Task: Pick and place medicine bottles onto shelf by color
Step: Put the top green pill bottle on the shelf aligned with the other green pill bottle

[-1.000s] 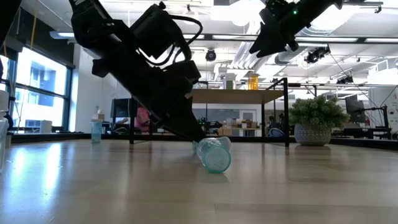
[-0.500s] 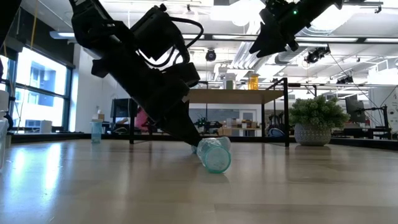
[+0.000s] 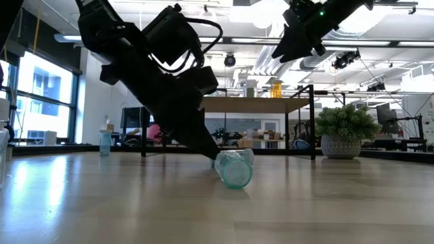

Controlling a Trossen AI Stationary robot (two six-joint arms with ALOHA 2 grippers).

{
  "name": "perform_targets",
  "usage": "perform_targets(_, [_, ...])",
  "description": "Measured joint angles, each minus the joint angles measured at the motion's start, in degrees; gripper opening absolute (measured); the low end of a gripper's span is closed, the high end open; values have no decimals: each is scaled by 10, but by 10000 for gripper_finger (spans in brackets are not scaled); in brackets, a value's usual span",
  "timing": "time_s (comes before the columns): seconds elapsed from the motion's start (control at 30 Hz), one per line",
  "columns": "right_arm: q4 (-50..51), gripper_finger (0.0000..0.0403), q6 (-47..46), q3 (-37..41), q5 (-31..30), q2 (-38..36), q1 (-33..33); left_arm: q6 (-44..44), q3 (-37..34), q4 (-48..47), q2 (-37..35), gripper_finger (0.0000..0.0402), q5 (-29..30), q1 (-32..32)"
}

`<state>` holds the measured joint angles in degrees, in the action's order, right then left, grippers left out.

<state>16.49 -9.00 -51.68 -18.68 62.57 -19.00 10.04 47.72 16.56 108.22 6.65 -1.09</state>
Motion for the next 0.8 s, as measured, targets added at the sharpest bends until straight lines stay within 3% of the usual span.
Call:
perform_targets(0.47, [0,195,0,0,14,0,66,-20,0,46,-4,91,-94,0])
perform_targets(0.8, [-13,195,4,0,15,0,115,-43,-1,117,-4,90,-96,0])
